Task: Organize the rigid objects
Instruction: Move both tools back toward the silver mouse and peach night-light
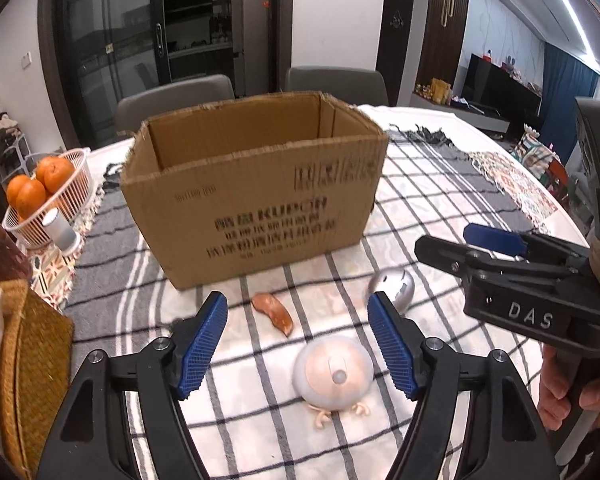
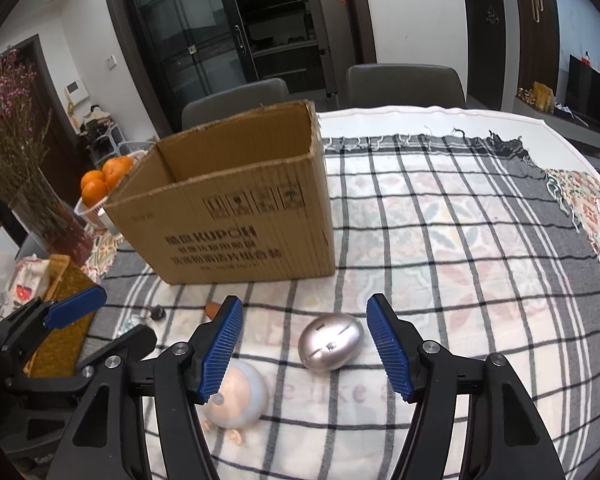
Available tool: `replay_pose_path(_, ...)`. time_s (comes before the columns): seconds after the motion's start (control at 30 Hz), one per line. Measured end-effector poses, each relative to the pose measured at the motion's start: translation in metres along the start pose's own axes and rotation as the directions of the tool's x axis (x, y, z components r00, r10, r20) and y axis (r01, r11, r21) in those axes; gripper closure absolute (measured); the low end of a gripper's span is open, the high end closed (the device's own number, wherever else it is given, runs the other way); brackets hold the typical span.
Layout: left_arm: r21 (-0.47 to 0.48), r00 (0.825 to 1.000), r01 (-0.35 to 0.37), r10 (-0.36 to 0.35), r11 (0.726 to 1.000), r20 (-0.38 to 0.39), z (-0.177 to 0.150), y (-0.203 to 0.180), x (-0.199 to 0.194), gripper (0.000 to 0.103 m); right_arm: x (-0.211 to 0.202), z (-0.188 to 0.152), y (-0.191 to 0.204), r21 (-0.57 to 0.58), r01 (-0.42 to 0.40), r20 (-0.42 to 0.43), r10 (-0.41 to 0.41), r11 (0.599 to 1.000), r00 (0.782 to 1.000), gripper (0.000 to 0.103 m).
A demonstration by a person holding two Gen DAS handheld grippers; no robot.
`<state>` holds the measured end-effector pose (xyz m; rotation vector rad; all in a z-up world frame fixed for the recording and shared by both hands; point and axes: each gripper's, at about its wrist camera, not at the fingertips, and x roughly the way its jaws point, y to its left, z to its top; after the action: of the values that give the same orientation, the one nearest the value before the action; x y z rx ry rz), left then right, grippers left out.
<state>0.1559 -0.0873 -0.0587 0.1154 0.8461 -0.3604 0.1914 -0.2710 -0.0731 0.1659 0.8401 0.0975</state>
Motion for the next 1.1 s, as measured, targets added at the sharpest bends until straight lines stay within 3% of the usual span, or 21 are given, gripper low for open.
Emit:
replay_pose_path(0.6,-0.02,0.985,0.104,-0.106,0.994,-0.139,-0.033,-0.015,0.035,0.024,0.035,-0.021,-0.017,0.038,0.004,-0.12,0.0,0.999,0.993,0.033)
replay_pose_path(1.1,-0.045,0.969,0.118,-0.125,0.992,-0.211,-0.048,-0.017,0.064,0.018,0.072,-0.03,-0.019,-0.005,0.014,-0.225,-0.015,1.0,0.974,0.033)
